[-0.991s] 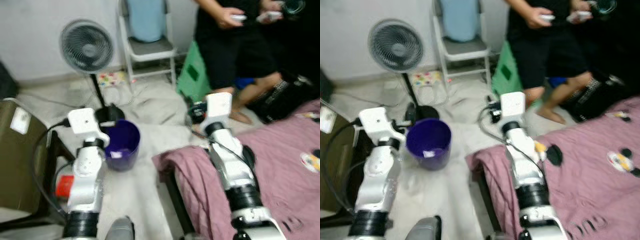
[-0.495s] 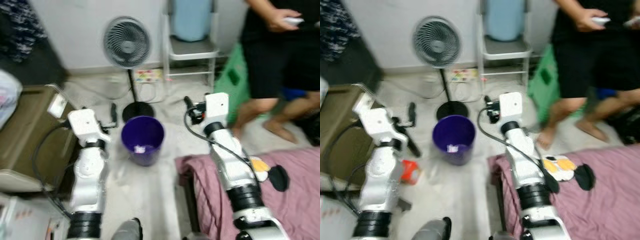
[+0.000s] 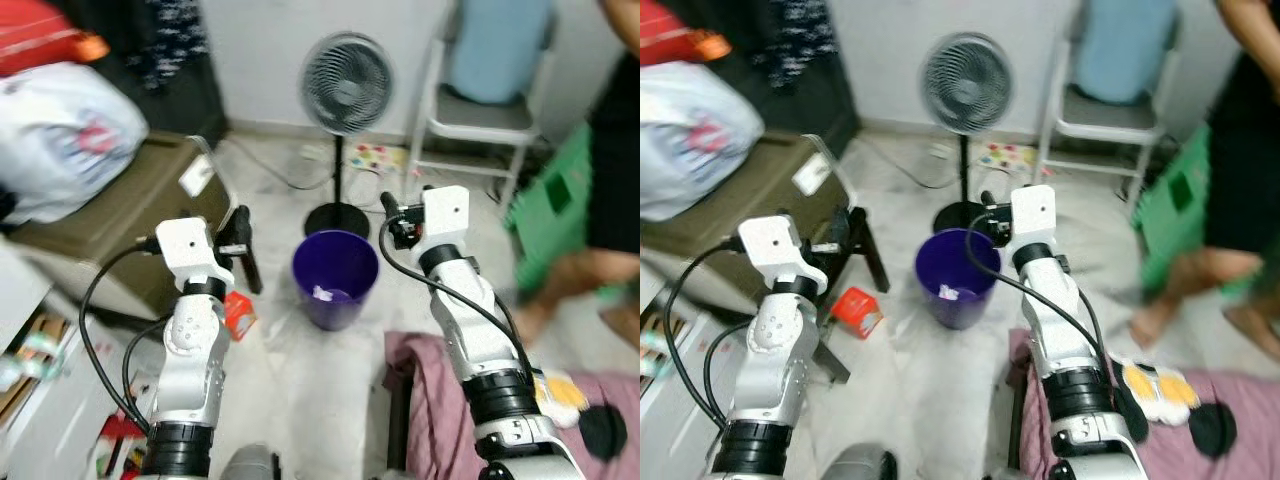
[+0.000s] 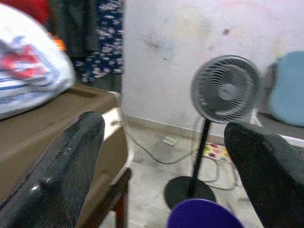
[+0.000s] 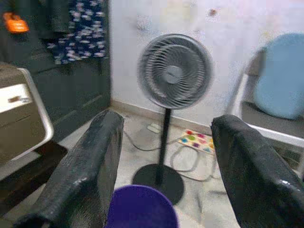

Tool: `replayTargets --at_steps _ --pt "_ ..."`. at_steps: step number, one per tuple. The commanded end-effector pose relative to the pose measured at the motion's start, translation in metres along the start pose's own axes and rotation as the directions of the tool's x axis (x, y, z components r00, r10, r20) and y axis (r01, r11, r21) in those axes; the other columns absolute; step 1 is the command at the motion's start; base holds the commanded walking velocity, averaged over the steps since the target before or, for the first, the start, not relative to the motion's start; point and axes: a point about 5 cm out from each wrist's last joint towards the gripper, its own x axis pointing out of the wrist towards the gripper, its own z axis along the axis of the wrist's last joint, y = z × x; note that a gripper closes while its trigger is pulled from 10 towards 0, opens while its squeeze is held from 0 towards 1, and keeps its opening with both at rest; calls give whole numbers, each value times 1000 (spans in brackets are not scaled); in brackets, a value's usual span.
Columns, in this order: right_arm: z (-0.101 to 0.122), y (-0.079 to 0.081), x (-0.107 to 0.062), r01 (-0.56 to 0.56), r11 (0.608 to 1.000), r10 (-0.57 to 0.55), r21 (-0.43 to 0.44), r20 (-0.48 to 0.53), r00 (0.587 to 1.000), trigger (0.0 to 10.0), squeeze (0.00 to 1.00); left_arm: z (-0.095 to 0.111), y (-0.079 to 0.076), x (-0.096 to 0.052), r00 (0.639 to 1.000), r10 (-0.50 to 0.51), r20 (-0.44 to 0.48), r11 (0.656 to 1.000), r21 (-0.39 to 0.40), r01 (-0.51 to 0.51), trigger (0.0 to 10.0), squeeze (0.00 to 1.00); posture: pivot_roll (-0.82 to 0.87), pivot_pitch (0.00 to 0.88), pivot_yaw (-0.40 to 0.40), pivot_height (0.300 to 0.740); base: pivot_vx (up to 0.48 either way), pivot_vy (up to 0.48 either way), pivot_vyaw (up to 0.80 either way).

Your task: Clean up the room

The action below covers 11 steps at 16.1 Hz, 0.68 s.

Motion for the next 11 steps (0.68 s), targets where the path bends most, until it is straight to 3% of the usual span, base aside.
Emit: replayTargets --at_steps 1,11 --pt "4 8 2 -24 1000 24 11 16 1000 10000 0 0 7 0 1000 22 -2 1000 16 -22 10000 0 -59 17 -1 740 0 0 800" --pt "3 7 2 -23 1000 23 11 16 1000 10000 0 -3 11 -2 998 56 -2 996 63 -56 10000 0 -56 16 -2 740 0 0 800"
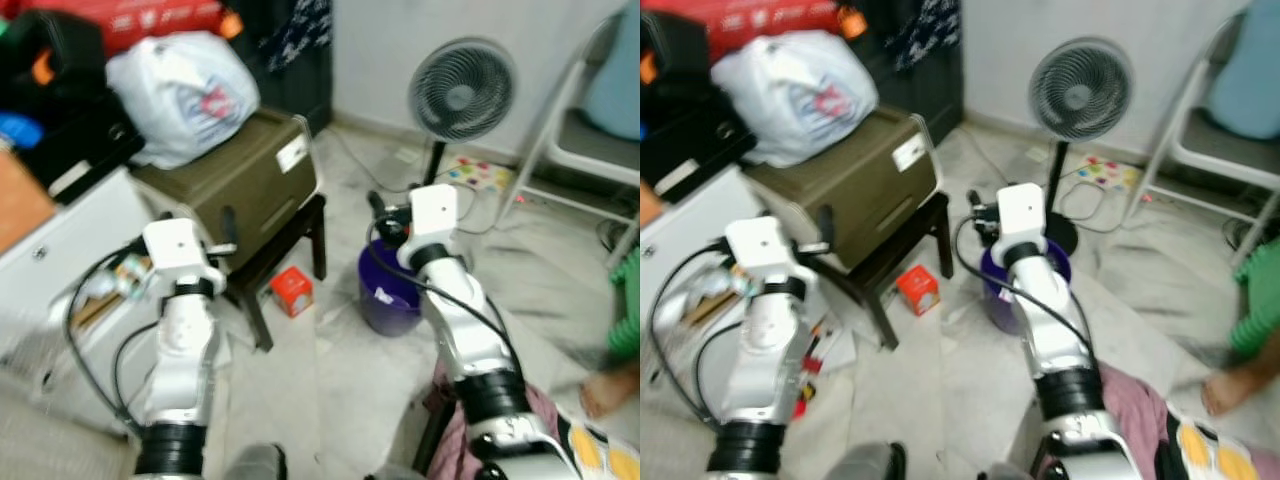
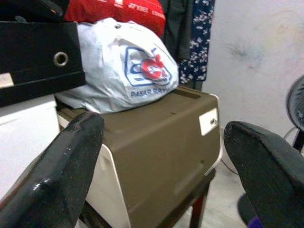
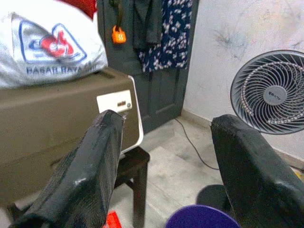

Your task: Clean up the room

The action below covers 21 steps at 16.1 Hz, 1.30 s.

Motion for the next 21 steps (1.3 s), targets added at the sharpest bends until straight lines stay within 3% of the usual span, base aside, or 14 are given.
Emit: replayTargets --at_steps 1,7,9,15,21 --pt "4 5 2 -15 1000 14 12 15 1000 10000 0 0 7 1 1000 20 2 1000 23 -20 10000 0 -56 16 -2 740 0 0 800" --pt "5 6 5 -24 999 23 27 22 999 10000 0 0 10 2 999 36 -1 997 64 -36 10000 0 -50 12 -4 740 0 0 721" --pt "5 7 5 -28 999 27 30 20 999 10000 0 -2 13 2 999 49 -11 995 83 -48 10000 0 -49 11 -2 740 0 0 0" --pt "5 7 4 -20 999 19 30 23 1000 10000 0 -1 11 3 1000 23 -12 999 49 -22 10000 0 -53 14 5 740 0 0 569" --pt "5 6 4 -18 999 18 29 20 1000 10000 0 0 7 0 1000 -28 0 999 46 28 10000 0 -53 18 1 740 0 0 0"
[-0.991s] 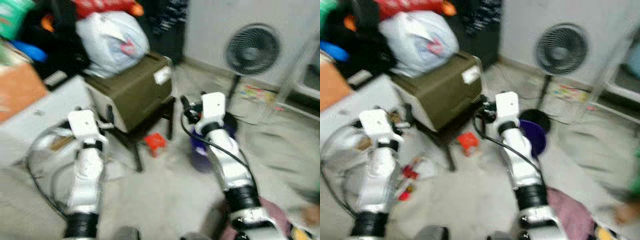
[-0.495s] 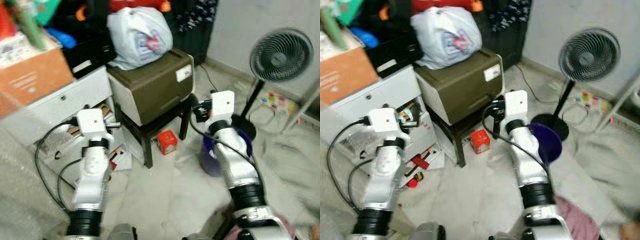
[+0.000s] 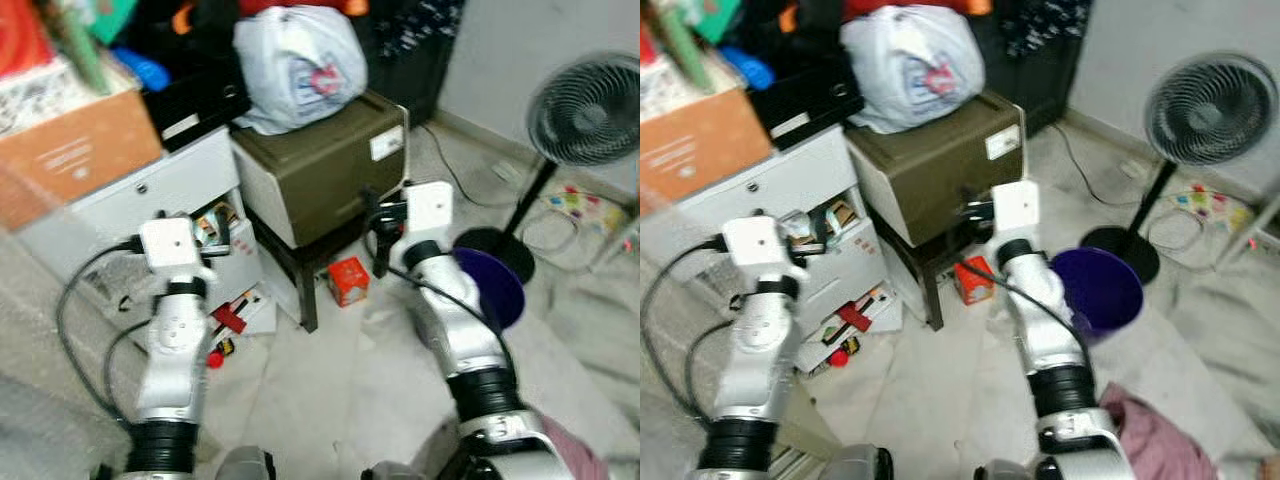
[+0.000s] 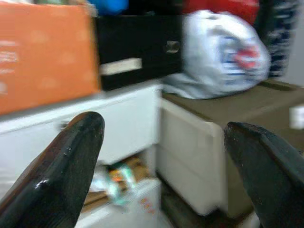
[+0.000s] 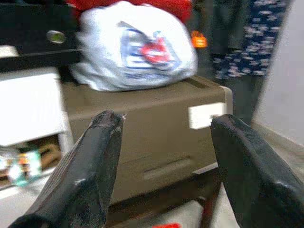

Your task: Clean up the room

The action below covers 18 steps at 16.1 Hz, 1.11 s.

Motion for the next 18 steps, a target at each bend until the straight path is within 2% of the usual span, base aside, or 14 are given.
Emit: replayTargets --at_steps 1,10,13,16,18 --pt "2 0 1 4 1000 -4 -1 3 1000 10000 0 4 2 -1 1000 -9 19 1000 7 8 10000 0 -53 18 1 740 304 0 0" --pt "0 1 1 6 1000 -6 0 1 1000 10000 0 3 2 -1 1000 -17 13 1000 -8 18 10000 0 -54 21 5 740 324 0 0" --pt "0 2 1 4 1000 -4 0 -1 1000 10000 0 5 1 -1 999 -13 31 999 -32 14 10000 0 -53 22 5 740 0 0 0" --pt "-1 3 0 -6 1000 6 -7 1 1000 10000 0 4 2 -2 1000 -7 24 1000 -20 7 10000 0 -53 22 4 740 0 0 0" --pt "0 3 0 -10 1000 10 -16 2 1000 10000 0 4 1 -2 1000 -6 24 1000 -21 7 10000 0 -53 21 2 740 0 0 800"
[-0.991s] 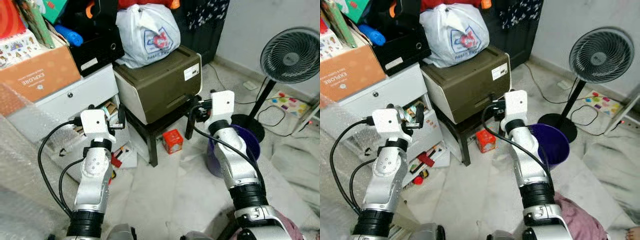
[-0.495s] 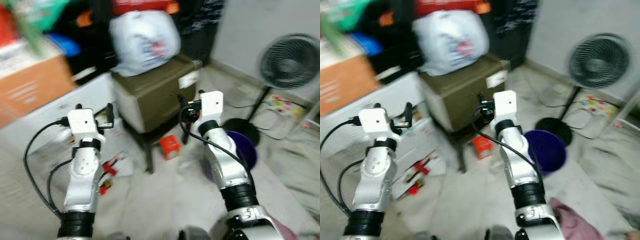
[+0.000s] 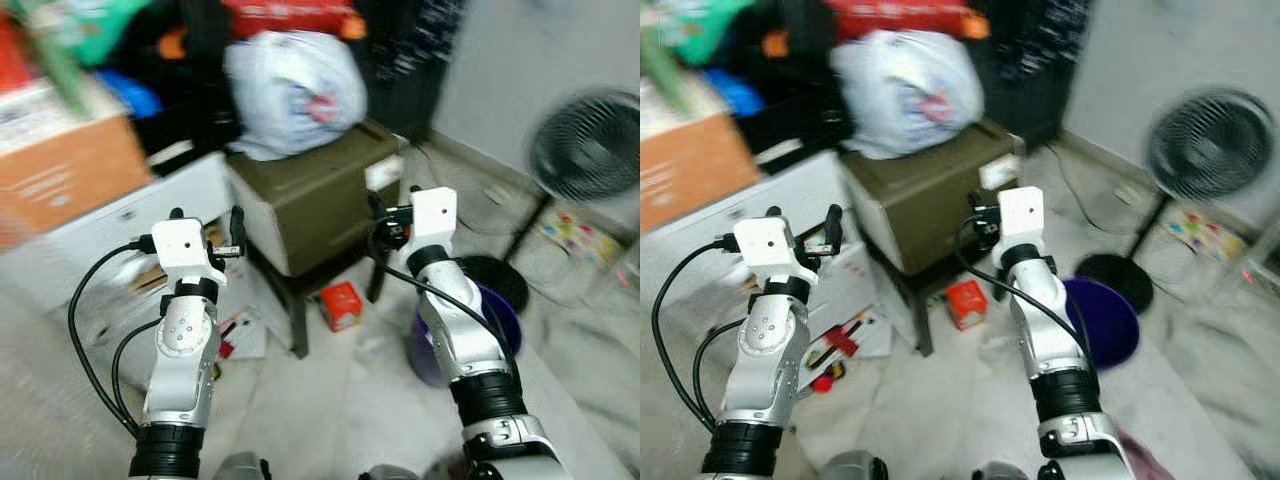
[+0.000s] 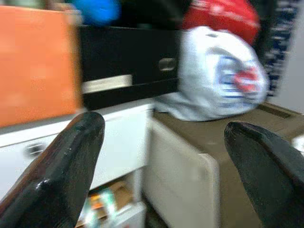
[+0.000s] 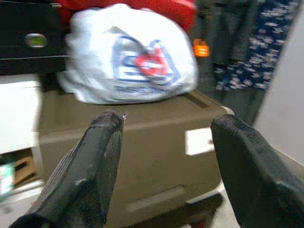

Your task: Clean up the room

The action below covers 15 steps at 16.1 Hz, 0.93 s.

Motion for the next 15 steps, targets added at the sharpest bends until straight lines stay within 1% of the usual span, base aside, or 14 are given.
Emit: replayTargets --at_steps 1,6,9,10,12,15 --pt "3 3 1 -15 1000 15 -1 12 1000 10000 0 0 2 -1 1000 5 0 1000 10 -5 10000 0 -53 21 3 740 0 0 800" --pt "2 3 1 -13 1000 13 0 10 1000 10000 0 -1 0 -3 1000 -10 -6 1000 16 11 10000 0 -51 22 3 740 0 0 800" --pt "5 3 1 -14 1000 14 -6 19 1000 10000 0 3 -2 -7 999 -47 15 999 19 47 10000 0 -51 20 3 740 0 0 800" --pt "6 0 -2 -14 1000 15 -14 23 1000 10000 0 1 -2 -13 997 -78 4 996 41 77 10000 0 -50 20 3 740 0 0 800" --pt "2 -3 -7 -12 1000 12 -22 12 1000 10000 0 -2 0 -19 996 -86 -10 995 48 86 10000 0 -50 19 1 740 0 0 800" --pt "1 -2 -8 -14 1000 14 -28 6 1000 10000 0 -2 -1 -23 995 -95 -16 994 54 96 10000 0 -45 20 -1 740 0 0 783"
